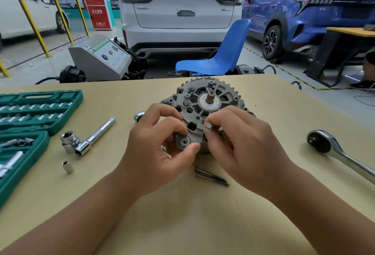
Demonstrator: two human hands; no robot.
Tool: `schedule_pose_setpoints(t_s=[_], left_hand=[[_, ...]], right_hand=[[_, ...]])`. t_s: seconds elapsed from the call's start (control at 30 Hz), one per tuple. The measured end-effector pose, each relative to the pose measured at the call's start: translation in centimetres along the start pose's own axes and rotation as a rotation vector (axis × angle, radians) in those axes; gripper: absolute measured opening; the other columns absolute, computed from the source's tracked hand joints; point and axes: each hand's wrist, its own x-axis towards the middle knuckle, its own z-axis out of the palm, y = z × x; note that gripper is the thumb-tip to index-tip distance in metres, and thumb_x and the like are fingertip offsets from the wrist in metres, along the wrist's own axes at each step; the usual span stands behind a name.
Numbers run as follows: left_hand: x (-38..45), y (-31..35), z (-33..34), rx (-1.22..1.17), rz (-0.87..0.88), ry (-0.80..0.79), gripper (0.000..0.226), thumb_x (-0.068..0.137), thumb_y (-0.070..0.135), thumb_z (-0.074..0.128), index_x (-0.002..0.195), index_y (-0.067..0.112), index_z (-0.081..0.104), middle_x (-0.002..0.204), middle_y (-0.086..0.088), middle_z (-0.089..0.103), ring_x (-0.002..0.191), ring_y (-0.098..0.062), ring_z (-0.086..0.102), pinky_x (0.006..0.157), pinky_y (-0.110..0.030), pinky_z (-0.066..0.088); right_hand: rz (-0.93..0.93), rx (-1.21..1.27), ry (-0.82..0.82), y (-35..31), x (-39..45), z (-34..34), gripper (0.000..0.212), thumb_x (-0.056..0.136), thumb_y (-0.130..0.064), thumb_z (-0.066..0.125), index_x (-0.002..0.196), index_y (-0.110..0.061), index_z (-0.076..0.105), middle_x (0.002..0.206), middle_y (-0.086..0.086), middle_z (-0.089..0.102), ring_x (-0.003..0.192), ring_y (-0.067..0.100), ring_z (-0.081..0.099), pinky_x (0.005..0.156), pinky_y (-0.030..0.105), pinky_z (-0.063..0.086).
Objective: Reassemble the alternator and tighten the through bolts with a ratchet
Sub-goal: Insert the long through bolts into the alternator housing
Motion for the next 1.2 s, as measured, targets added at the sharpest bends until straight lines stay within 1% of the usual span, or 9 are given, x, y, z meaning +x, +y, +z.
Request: schedule_pose_setpoints(t_s=[0.4, 0.53, 0.67, 0.73, 0.8, 0.9, 0.97, 1.07, 1.2], left_hand=[[0.2, -0.5, -0.2, 0.004, 0.004, -0.032, 0.019, 0.082, 0.026, 0.077, 0.09, 0.009, 0.072, 0.105, -0.005, 0.055, 0.087, -0.01, 0.059, 0.067, -0.011, 0.044], [0.1, -0.2, 0.1, -0.077, -0.057, -0.017, 0.019, 0.083, 0.029, 0.074, 0.094, 0.013, 0.07, 0.105, -0.002, 0.055, 0.082, -0.014, 0.06, 0.063, -0.013, 0.045], [-0.1, -0.1, 0.3, -0.137, -0.39, 0.137, 0.026, 0.084, 0.051, 0.069, 0.103, 0.039, 0.055, 0.103, 0.006, 0.058, 0.066, -0.019, 0.065, 0.054, -0.025, 0.05], [-0.2, -0.4, 0.2, -0.173, -0.664, 0.089, 0.042, 0.077, 0.068, 0.067, 0.11, 0.048, 0.049, 0.106, 0.01, 0.06, 0.074, -0.021, 0.07, 0.056, -0.039, 0.058], [-0.1, -0.7, 0.0, -0.258, -0.848, -0.052, 0.058, 0.071, 0.078, 0.063, 0.121, 0.052, 0.046, 0.103, 0.01, 0.064, 0.075, -0.026, 0.074, 0.049, -0.038, 0.055], [0.4, -0.7, -0.1, -0.404, -0.909, -0.24, 0.055, 0.071, 0.075, 0.062, 0.121, 0.057, 0.049, 0.093, 0.006, 0.076, 0.058, -0.036, 0.072, 0.039, -0.032, 0.046], [0.5, -0.5, 0.0, -0.429, -0.878, -0.289, 0.051, 0.071, 0.073, 0.063, 0.12, 0.061, 0.052, 0.093, 0.005, 0.078, 0.053, -0.035, 0.07, 0.037, -0.029, 0.043], [0.6, -0.5, 0.5, -0.434, -0.854, -0.283, 0.057, 0.068, 0.071, 0.065, 0.122, 0.055, 0.054, 0.09, 0.004, 0.078, 0.049, -0.03, 0.065, 0.037, -0.026, 0.04], [0.7, -1.0, 0.8, -0.507, -0.911, -0.221, 0.058, 0.066, 0.068, 0.061, 0.119, 0.047, 0.061, 0.091, -0.004, 0.079, 0.047, -0.027, 0.06, 0.036, -0.022, 0.036]], right_hand=[[0.029, 0.135, 0.147, 0.5, -0.2, 0.5, 0.006, 0.087, -0.004, 0.076, 0.084, 0.001, 0.074, 0.077, 0.007, 0.07, 0.068, -0.001, 0.048, 0.068, 0.008, 0.041], [-0.023, 0.199, 0.187, -0.1, -0.1, 0.3, 0.006, 0.094, 0.001, 0.066, 0.093, 0.004, 0.071, 0.087, 0.013, 0.072, 0.078, 0.017, 0.067, 0.069, 0.024, 0.055], [0.054, 0.215, 0.415, 0.2, 0.5, -1.2, 0.006, 0.097, -0.005, 0.063, 0.099, -0.008, 0.068, 0.086, 0.003, 0.069, 0.063, 0.023, 0.067, 0.053, 0.034, 0.052], [0.276, 0.217, 0.533, 2.3, 0.7, -2.2, 0.021, 0.095, -0.008, 0.065, 0.111, -0.021, 0.064, 0.08, -0.01, 0.067, 0.054, 0.016, 0.065, 0.048, 0.027, 0.05], [0.599, 0.339, 0.583, 5.2, 0.4, -3.2, 0.04, 0.09, -0.003, 0.063, 0.12, -0.029, 0.059, 0.079, -0.003, 0.067, 0.048, 0.016, 0.063, 0.045, 0.025, 0.05], [0.965, 0.551, 0.439, 8.6, -0.3, -3.5, 0.044, 0.084, 0.013, 0.046, 0.095, -0.021, 0.072, 0.085, 0.02, 0.063, 0.045, 0.021, 0.058, 0.044, 0.03, 0.049], [1.058, 0.63, 0.324, 9.5, -0.5, -3.1, 0.039, 0.084, 0.012, 0.045, 0.072, -0.011, 0.074, 0.076, 0.02, 0.062, 0.048, 0.024, 0.059, 0.046, 0.032, 0.051], [1.025, 0.677, 0.176, 9.6, -0.4, -3.3, 0.023, 0.083, -0.019, 0.063, 0.067, -0.008, 0.075, 0.062, 0.016, 0.062, 0.048, 0.028, 0.057, 0.048, 0.034, 0.049], [0.798, 0.227, 0.094, 11.2, -1.2, -5.3, 0.021, 0.078, -0.039, 0.07, 0.07, -0.019, 0.073, 0.052, -0.001, 0.061, 0.045, 0.013, 0.051, 0.052, 0.028, 0.043]])
